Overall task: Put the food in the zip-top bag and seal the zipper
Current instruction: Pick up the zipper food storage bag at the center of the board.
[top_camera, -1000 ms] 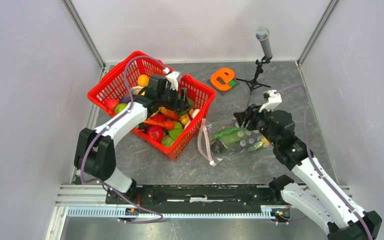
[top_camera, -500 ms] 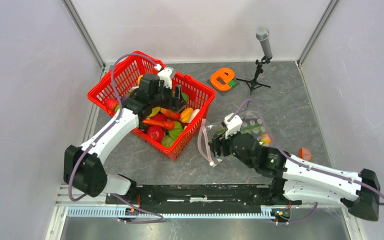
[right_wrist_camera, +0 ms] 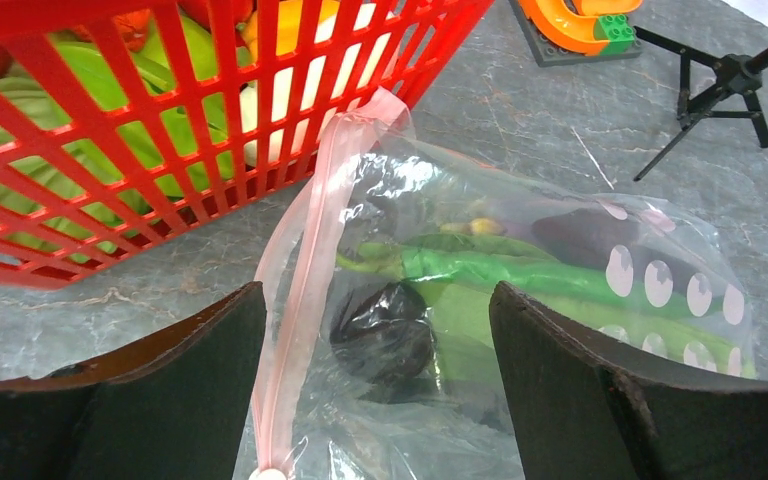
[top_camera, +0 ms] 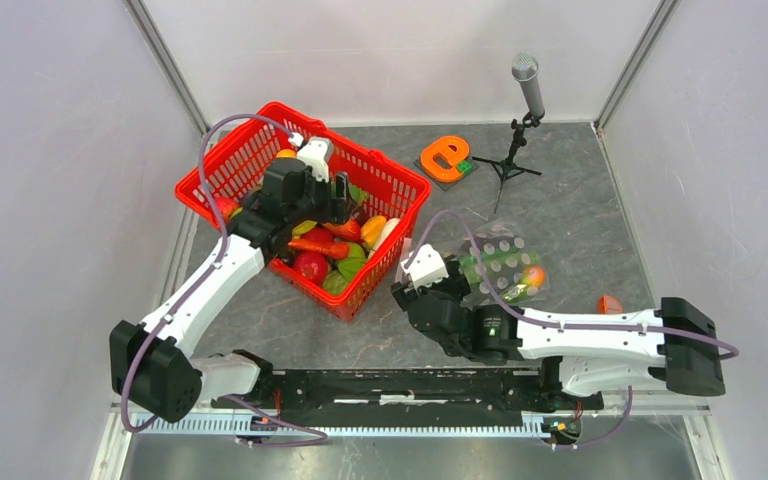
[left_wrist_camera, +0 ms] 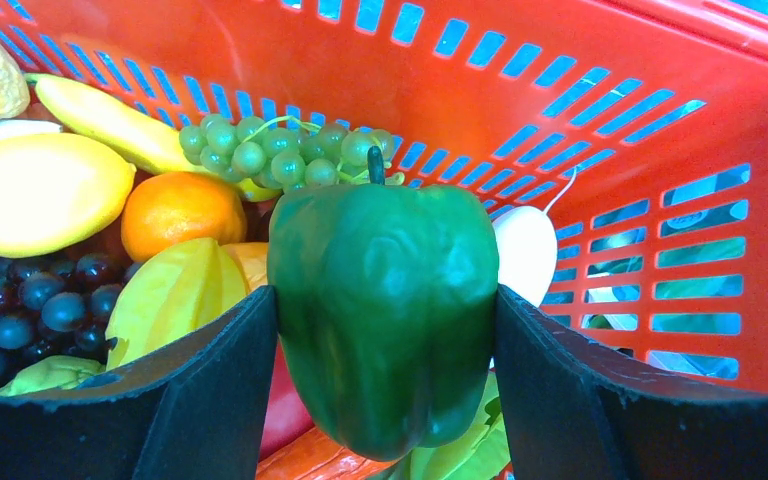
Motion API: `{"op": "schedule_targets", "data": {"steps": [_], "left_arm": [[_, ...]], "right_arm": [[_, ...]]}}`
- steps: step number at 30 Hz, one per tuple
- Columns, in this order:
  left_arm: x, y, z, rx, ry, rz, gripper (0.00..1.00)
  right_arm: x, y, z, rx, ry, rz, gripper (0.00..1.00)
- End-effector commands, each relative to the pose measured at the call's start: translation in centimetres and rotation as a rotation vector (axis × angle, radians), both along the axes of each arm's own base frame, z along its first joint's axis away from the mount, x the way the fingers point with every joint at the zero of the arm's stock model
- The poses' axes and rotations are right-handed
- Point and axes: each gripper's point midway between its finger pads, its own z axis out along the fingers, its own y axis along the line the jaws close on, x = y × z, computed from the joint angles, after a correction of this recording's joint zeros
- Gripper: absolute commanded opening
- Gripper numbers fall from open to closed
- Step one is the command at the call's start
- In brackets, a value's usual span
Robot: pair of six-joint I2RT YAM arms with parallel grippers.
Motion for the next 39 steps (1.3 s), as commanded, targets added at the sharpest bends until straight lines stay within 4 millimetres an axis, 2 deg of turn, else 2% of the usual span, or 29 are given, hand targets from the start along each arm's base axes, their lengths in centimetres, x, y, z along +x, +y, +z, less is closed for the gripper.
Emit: {"op": "schedule_targets", "data": {"steps": [1,9,14,18,21,26,30,39], "left_arm": [[0.1,0.6,1.3,-0.008,-0.046,0.035,0.23],[0.1,0.9,1.5,-0.003,-0.057,0.045,0.25],[0.0,1.2,1.5,-0.004,-0.062,0.056,0.26],[-0.2,1.3,1.4,-0.001,-0.059,0.055,0.27],[-0.1,1.2,1.5,-0.002,-0.061,0.055,0.27],[-0.2,1.3,1.3,-0.001,-0.056,0.056,0.27],[-0.2,1.3,1.0,0.002,-0.047,0.057,0.28],[-0.6,2.3,1.1,0.016,-0.052,0.097,0.30]], "right_arm": [[0.8,0.8,1.7,0.053,-0.053,-0.058,0.87],[0.9,1.6,1.3,0.060,-0.046,-0.065,0.87],[1.3,0.4,-0.7,0.030,-0.048,-0.159,0.81],[1.7,-1.5,-2.1,0.043,-0.039,-0.211,0.69],[1.8,-2.1,-2.2,0.091,-0.037,-0.208,0.51],[2.0,-3.1,-1.0,0.123,-0.051,-0.222,0.19],[2.3,-3.3,0.0,0.176,-0.045,-0.207,0.00],[2.7,-4.6,3.4,0.324,-0.039,-0.179,0.00]]}}
